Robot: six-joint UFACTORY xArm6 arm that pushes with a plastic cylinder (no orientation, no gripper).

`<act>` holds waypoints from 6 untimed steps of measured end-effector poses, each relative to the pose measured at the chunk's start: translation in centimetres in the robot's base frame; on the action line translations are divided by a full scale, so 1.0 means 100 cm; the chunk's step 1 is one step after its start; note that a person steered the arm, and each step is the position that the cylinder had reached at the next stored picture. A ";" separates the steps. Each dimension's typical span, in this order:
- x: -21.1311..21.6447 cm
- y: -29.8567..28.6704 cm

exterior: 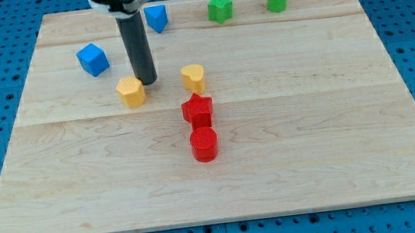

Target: Push the yellow heart to the right side of the board

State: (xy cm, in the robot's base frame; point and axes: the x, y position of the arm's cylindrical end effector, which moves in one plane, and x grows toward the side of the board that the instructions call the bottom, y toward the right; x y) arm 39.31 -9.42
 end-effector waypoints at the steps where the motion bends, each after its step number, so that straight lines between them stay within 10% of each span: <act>1: 0.026 -0.014; 6: 0.018 0.125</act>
State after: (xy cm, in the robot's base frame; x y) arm 41.10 3.11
